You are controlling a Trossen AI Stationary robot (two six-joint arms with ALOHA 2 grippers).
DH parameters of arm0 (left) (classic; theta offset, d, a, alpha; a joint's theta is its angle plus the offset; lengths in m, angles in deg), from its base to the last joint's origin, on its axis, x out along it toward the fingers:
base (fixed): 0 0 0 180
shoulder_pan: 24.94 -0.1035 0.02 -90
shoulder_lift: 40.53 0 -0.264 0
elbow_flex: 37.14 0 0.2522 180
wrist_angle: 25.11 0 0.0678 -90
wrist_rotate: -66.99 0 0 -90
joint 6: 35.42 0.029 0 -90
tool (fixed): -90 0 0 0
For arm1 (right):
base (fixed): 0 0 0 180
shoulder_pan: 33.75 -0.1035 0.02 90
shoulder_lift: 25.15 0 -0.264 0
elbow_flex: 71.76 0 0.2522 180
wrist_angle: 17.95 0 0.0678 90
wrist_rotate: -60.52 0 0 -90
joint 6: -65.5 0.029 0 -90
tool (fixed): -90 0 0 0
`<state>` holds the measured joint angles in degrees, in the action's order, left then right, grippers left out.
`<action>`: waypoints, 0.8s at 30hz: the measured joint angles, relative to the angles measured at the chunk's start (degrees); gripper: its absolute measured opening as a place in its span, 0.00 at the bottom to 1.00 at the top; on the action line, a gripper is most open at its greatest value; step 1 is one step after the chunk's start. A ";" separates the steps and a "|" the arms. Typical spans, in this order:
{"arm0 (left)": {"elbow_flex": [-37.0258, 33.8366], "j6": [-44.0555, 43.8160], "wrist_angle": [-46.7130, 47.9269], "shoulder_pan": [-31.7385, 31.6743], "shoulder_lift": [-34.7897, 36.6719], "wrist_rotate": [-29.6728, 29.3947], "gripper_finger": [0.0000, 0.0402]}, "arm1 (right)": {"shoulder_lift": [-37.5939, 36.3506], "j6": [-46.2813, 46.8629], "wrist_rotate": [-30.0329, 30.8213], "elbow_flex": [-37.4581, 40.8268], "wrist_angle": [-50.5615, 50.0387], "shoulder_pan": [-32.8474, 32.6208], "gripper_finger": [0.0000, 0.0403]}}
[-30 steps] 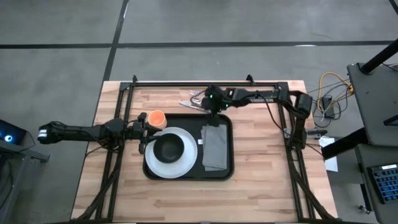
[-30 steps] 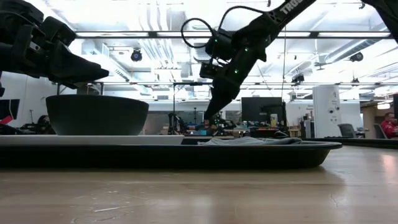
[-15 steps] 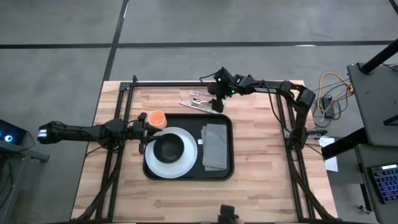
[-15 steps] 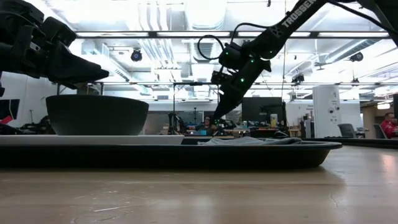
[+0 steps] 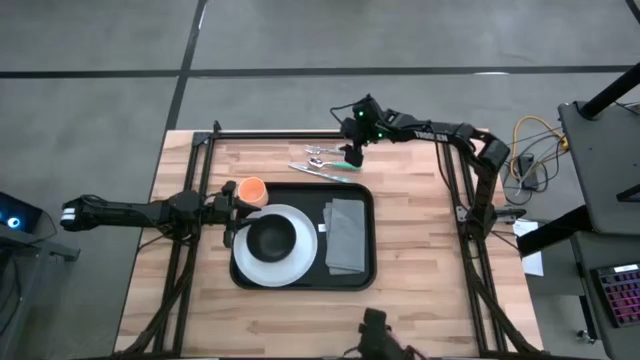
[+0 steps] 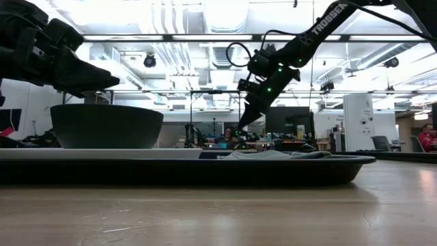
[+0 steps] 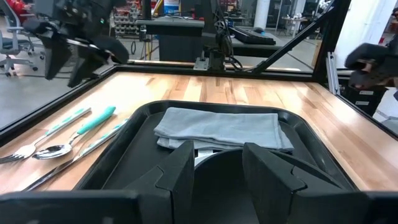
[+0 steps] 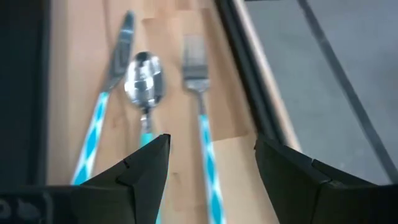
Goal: Set up tray
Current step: Put the blue fork on top of the gray napkin
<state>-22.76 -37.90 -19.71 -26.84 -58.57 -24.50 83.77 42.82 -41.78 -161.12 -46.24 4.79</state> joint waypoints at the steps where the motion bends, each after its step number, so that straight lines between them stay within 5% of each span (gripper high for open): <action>1: 0.00 0.00 0.00 0.00 -0.01 -0.01 0.29 | 0.00 0.20 0.00 -0.31 0.09 0.40 0.56; 8: 0.02 0.00 0.00 0.00 -0.02 0.00 0.29 | 3.78 0.89 -1.89 -4.46 -3.52 1.61 0.56; 24: -0.02 0.00 0.00 0.01 -0.03 0.01 0.29 | 23.95 -2.95 -1.31 -30.33 -29.70 2.48 0.52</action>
<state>-22.78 -37.90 -19.71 -26.83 -58.60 -24.49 107.72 39.88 -43.09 -191.45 -75.94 7.27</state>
